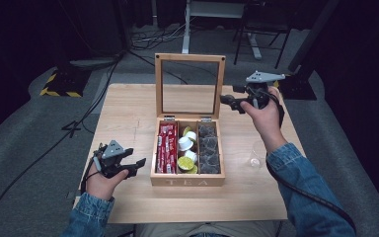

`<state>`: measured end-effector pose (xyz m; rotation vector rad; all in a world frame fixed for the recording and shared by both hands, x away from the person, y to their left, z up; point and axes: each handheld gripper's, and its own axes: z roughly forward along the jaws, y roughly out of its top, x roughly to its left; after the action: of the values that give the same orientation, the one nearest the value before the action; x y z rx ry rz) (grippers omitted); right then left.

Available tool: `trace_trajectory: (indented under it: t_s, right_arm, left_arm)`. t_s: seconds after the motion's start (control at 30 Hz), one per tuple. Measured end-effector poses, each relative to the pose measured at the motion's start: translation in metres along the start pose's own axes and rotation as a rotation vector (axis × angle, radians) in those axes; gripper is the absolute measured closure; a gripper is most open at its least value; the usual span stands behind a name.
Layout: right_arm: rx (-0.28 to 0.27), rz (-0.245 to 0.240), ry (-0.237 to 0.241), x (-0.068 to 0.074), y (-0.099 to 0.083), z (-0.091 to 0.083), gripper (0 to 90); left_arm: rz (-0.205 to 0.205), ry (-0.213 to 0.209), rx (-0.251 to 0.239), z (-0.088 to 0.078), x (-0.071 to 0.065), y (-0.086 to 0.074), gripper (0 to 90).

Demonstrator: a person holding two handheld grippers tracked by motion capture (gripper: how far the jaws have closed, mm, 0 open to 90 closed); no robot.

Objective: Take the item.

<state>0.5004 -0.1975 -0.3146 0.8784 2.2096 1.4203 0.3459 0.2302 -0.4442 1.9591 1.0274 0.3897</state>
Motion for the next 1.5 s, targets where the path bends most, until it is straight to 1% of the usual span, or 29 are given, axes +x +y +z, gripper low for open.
trace_trajectory:
  t_s: [0.1, 0.2, 0.27, 0.33, 0.43, 0.47, 0.53, 0.6, 0.7, 0.77, 0.93, 1.0, 1.17, 1.33, 1.4, 1.5]
  right_arm:
    - [-0.004, -0.014, 0.027, 0.013, -0.010, -0.012, 26.5]
    - [0.002, -0.014, 0.050, 0.022, -0.018, -0.018, 27.3]
    - [0.017, -0.017, 0.059, 0.026, -0.025, -0.020, 28.3]
    - [0.042, -0.009, 0.072, 0.030, -0.032, -0.021, 29.7]
    - [0.066, -0.004, 0.082, 0.034, -0.039, -0.020, 31.0]
    - [0.075, -0.006, 0.083, 0.035, -0.041, -0.019, 31.3]
    - [0.094, -0.006, 0.083, 0.037, -0.045, -0.016, 32.0]
    - [0.105, -0.008, 0.081, 0.038, -0.050, -0.012, 34.0]
    - [0.124, -0.013, 0.084, 0.040, -0.054, -0.007, 35.6]
    - [0.139, -0.016, 0.090, 0.041, -0.057, -0.002, 36.8]
    - [0.187, -0.026, 0.105, 0.046, -0.066, 0.011, 39.6]
    - [0.207, -0.032, 0.108, 0.048, -0.070, 0.017, 40.5]
    - [0.255, -0.042, 0.116, 0.050, -0.079, 0.031, 42.4]
    - [0.289, -0.069, 0.113, 0.054, -0.086, 0.043, 47.4]
    - [0.306, -0.077, 0.116, 0.054, -0.089, 0.047, 49.6]
    - [0.326, -0.091, 0.130, 0.058, -0.093, 0.052, 51.5]
  left_arm:
    - [-0.004, 0.001, 0.009, 0.000, 0.001, -0.001, 35.5]
    - [-0.001, 0.008, 0.018, 0.000, 0.003, -0.003, 35.2]
    - [0.005, 0.025, 0.036, 0.001, 0.004, -0.006, 34.0]
    - [0.009, 0.024, 0.057, 0.001, 0.006, -0.008, 33.4]
    - [-0.006, 0.031, 0.077, 0.003, 0.009, -0.013, 32.9]
    - [-0.004, 0.035, 0.090, 0.004, 0.010, -0.014, 32.8]
    - [-0.008, 0.040, 0.115, 0.005, 0.013, -0.018, 32.5]
    - [-0.007, 0.040, 0.128, 0.006, 0.014, -0.020, 32.4]
    - [-0.014, 0.041, 0.138, 0.007, 0.016, -0.023, 32.3]
    - [-0.016, 0.040, 0.153, 0.008, 0.017, -0.025, 32.2]
    - [-0.021, 0.045, 0.178, 0.012, 0.020, -0.031, 32.3]
    - [-0.011, 0.055, 0.186, 0.012, 0.020, -0.033, 32.6]
    - [-0.008, 0.059, 0.201, 0.015, 0.020, -0.039, 32.8]
    - [-0.035, 0.078, 0.195, 0.015, 0.023, -0.045, 31.5]
    - [-0.025, 0.084, 0.199, 0.016, 0.023, -0.046, 30.7]
    - [-0.028, 0.083, 0.201, 0.017, 0.023, -0.046, 30.4]
